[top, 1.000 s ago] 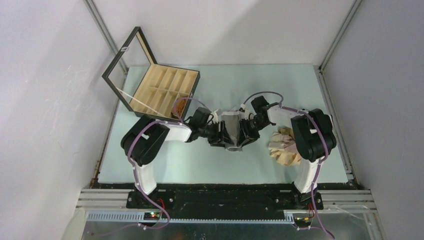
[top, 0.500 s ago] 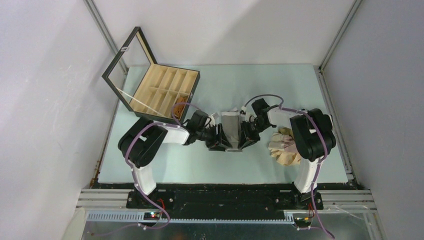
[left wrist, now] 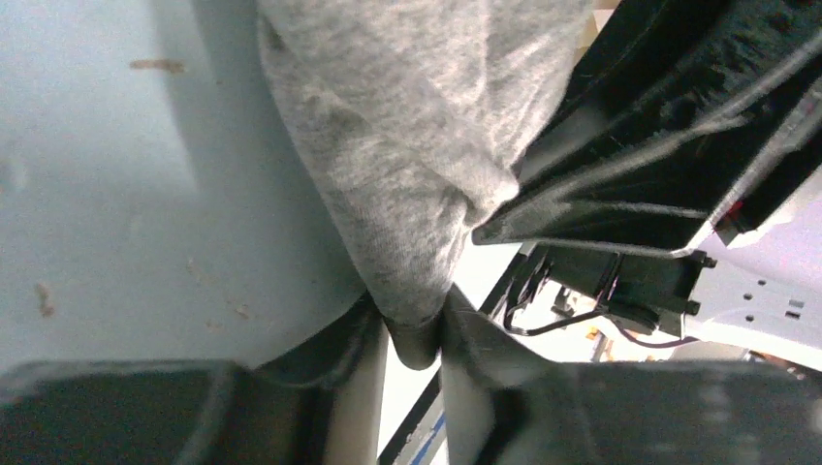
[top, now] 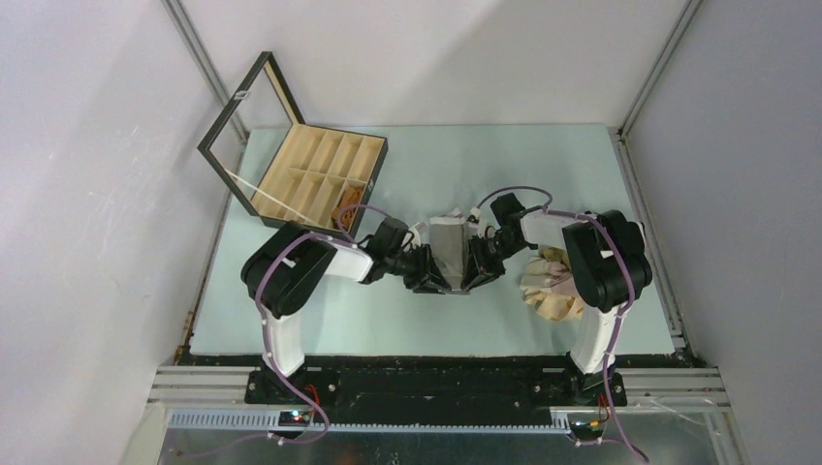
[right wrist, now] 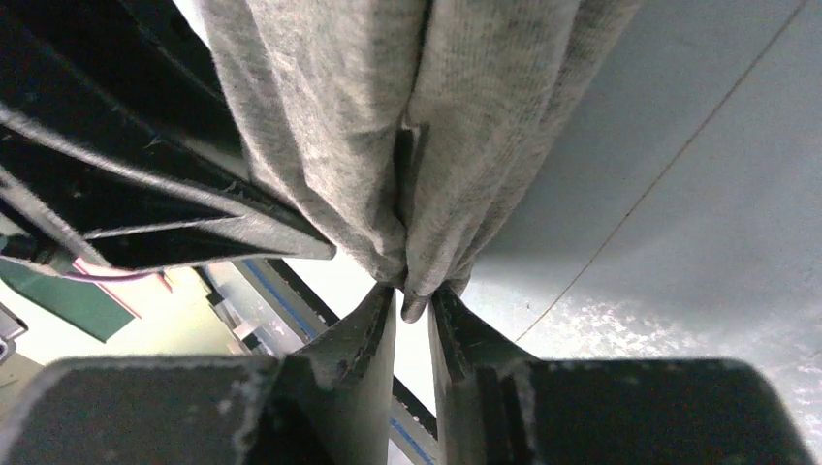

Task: Roll the underwear
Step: Roll the underwear to the center of the board.

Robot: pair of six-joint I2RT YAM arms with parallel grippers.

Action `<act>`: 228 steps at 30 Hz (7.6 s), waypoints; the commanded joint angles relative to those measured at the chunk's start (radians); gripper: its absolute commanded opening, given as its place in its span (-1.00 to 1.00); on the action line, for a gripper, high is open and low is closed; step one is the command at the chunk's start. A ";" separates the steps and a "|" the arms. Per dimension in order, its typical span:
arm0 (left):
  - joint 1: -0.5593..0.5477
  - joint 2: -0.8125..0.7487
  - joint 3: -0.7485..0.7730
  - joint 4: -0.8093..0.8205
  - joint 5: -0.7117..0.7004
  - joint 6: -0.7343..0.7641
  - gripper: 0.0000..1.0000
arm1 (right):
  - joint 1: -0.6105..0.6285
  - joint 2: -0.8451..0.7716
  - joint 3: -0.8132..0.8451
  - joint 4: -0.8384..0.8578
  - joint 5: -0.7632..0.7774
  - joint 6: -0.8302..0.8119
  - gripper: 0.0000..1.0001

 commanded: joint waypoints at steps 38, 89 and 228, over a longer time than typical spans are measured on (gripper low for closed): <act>0.009 0.134 0.299 -0.325 0.263 -0.025 -1.00 | 0.530 -0.816 -0.836 1.031 0.604 -1.175 0.39; 0.232 -0.212 0.205 -0.444 0.013 0.402 0.59 | 0.317 -0.480 -0.304 0.103 0.201 -1.290 -1.00; -0.007 0.132 -0.070 0.658 0.317 0.407 -1.00 | -0.033 -0.284 -0.260 0.193 0.003 -0.038 -0.56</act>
